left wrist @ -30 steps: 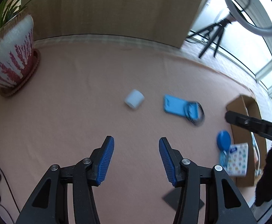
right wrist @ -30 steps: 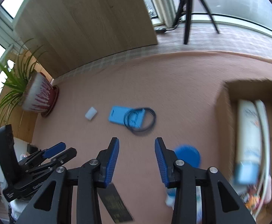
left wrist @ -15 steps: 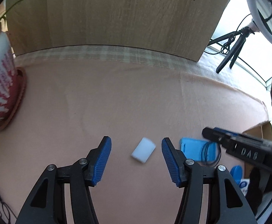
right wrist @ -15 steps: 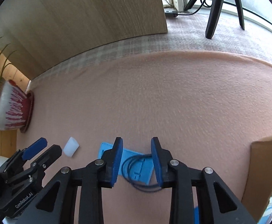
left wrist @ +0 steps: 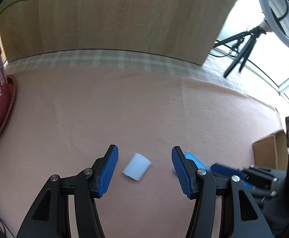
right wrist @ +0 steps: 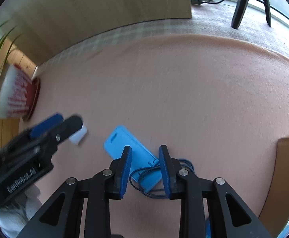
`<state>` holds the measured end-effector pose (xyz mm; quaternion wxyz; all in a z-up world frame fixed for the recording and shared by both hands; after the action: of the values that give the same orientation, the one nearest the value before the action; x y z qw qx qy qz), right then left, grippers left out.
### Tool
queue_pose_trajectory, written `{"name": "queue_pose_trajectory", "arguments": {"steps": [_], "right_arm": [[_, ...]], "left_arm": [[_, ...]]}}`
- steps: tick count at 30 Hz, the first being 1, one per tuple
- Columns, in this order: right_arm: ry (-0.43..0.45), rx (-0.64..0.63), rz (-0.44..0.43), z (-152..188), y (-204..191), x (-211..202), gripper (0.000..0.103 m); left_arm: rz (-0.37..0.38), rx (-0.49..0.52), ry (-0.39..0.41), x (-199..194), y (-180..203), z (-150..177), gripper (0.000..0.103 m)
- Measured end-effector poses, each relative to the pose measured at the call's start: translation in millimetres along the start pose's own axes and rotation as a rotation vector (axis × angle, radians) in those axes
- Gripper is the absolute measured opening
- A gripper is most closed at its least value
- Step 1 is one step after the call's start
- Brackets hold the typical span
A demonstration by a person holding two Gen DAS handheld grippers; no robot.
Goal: Organize objects
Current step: 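Lower the right gripper onto the black cable by the blue phone stand and grasp, then grasp the blue phone stand with the left gripper while the right regrips the black cable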
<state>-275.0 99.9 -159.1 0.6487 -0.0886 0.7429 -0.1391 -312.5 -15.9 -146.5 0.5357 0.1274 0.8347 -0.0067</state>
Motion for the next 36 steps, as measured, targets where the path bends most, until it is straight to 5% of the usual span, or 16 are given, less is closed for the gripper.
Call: {"name": "queue_pose_trajectory", "arguments": {"steps": [17, 26, 28, 31, 36], "right_arm": [[0.008, -0.014, -0.079, 80.9, 33.7, -22.8, 0.017], [0.054, -0.099, -0.012, 98.5, 23.0, -23.2, 0.018], [0.075, -0.131, 0.021, 102.4, 11.5, -20.7, 0.018], [0.083, -0.144, 0.022, 103.6, 2.0, -18.5, 0.003], [0.078, -0.123, 0.009, 104.0, 4.1, -20.6, 0.002]], "left_arm": [[0.041, 0.217, -0.138, 17.9, 85.0, 16.7, 0.059], [-0.016, 0.269, -0.142, 20.2, 104.5, 29.9, 0.032], [-0.018, 0.269, -0.135, 17.0, 102.5, 32.2, 0.031], [-0.012, 0.235, -0.129, 14.0, 92.8, 30.9, 0.027], [-0.053, 0.2, -0.12, 9.5, 66.4, 35.5, 0.023]]}}
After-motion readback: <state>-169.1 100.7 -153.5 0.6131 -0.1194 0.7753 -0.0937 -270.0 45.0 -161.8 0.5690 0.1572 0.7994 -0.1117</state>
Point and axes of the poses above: each gripper's, at about its wrist camera, not at the fingertips, and x roughly the way its jaws point, y to its right, z to its underside, the point moved 1 cm from there along x, roughly the way its jaws point, and after that the axes turned 13 degrees about x, right-handed, at the moved point
